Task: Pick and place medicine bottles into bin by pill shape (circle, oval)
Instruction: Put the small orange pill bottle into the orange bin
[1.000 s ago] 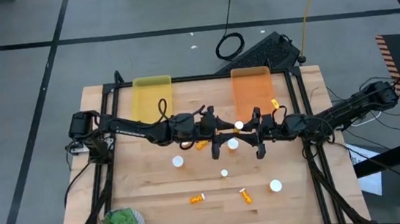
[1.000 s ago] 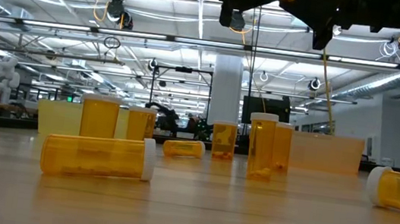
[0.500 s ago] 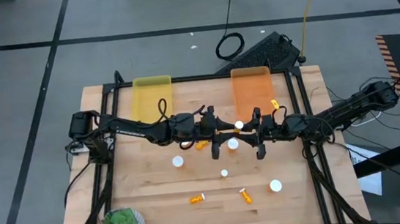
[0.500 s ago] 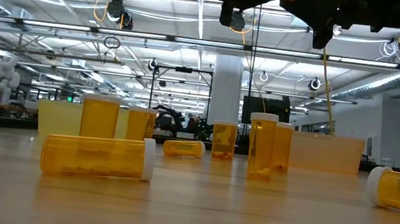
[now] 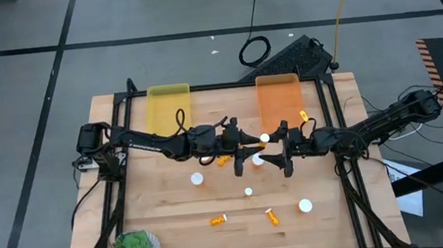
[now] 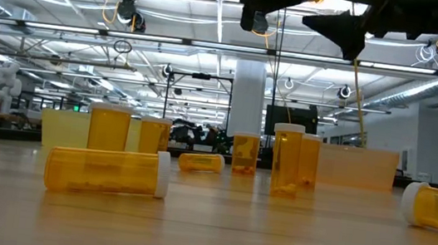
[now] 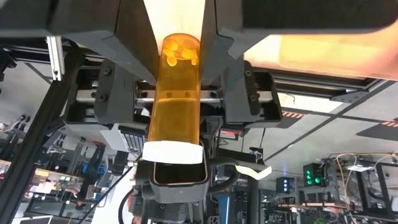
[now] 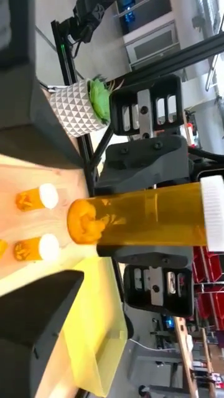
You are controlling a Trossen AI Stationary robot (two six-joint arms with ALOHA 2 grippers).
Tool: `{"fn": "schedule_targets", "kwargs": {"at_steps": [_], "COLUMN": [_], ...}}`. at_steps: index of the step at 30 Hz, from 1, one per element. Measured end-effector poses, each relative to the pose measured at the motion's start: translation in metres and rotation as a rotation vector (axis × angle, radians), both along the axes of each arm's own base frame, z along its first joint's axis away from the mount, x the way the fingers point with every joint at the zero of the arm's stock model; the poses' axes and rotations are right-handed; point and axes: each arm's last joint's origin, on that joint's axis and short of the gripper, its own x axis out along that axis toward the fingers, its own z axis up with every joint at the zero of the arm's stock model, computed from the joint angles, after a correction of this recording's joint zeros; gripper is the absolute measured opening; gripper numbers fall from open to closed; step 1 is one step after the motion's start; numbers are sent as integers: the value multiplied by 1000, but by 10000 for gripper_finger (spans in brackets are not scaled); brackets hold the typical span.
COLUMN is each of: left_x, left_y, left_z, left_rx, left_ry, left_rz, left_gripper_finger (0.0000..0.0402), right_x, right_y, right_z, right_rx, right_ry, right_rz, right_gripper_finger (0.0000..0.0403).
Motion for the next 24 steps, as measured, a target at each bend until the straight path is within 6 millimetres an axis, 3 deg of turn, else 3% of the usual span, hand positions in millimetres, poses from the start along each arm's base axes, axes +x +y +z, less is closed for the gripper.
{"fn": "schedule_targets", "kwargs": {"at_steps": [5, 13, 17, 24], "left_x": [0, 0, 0, -1], "left_y": [0, 8, 12, 17], "left_z": [0, -4, -7, -14], "left_rx": [2, 3, 4, 23], "left_ry": [2, 46, 75, 142], "left_rz": [1, 24, 36, 66], "left_gripper_finger": [108, 108, 108, 108], "right_x": [-3, -23, -33, -35], "right_y": [-1, -5, -7, -8], "right_z": [-4, -7, 9, 61], "right_rx": [4, 46, 69, -1], "right_ry": [67, 317, 470, 631], "right_rz": [-1, -18, -40, -48], "right_gripper_finger": [323, 327, 318, 315]}}
